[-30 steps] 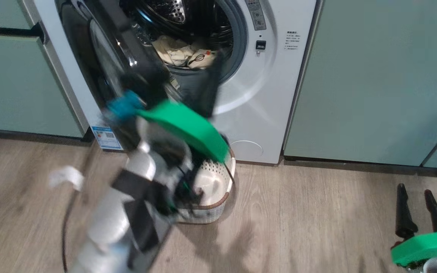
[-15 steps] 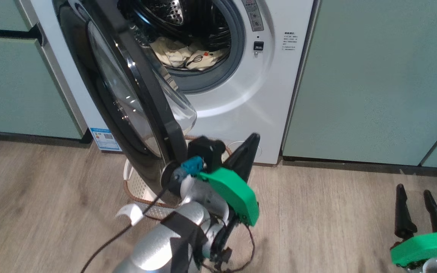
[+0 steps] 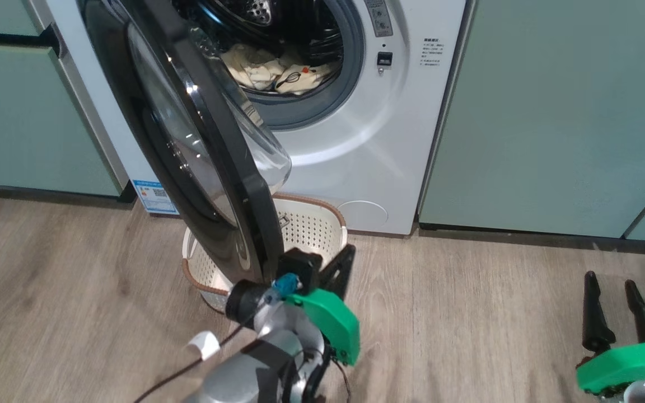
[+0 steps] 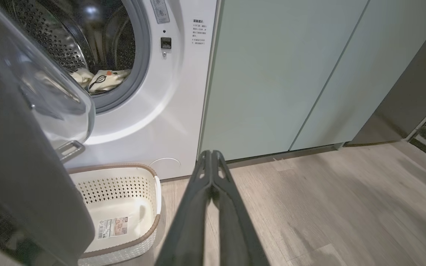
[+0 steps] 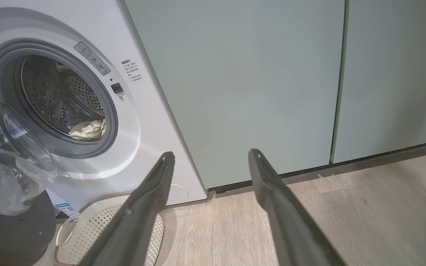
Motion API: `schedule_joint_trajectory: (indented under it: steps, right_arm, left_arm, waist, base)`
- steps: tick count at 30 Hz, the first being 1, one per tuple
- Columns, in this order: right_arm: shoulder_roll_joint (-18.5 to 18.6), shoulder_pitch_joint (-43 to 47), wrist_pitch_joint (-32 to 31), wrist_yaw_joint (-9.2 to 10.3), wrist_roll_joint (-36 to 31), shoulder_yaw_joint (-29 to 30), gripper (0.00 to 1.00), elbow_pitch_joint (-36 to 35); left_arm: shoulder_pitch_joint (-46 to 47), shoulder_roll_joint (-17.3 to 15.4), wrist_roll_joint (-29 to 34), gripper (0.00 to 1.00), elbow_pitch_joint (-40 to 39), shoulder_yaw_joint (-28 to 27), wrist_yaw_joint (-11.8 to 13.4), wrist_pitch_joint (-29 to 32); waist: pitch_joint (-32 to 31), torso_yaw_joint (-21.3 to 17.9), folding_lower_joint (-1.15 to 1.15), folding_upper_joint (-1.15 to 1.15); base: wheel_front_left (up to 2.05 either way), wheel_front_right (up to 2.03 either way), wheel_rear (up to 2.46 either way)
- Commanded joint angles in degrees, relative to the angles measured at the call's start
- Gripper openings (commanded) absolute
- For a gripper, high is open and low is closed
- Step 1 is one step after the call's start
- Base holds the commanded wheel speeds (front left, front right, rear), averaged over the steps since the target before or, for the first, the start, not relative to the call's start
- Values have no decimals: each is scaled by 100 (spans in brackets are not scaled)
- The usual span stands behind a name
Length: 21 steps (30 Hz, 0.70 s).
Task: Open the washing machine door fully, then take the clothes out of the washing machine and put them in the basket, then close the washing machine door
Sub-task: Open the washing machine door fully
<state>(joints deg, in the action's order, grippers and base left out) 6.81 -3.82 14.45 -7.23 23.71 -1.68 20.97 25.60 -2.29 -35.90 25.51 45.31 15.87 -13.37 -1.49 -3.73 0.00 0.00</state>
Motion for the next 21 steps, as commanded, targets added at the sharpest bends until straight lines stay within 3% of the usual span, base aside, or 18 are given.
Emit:
schedule_joint_trajectory:
  steps: [1,21]
  right_arm:
    - [116,-235,55,-25,14,-112,100,-203]
    - [87,-259,55,-25,2,-106,100,-177]
  left_arm:
    - [414,-59,-76,0,-77,-209,81,-104]
    - [603,-59,-162,0,48,-1050,525,-162]
  waist:
    - [17,2,0,0]
    - [138,189,0,0]
  base:
    - [0,0,0]
    - [0,0,0]
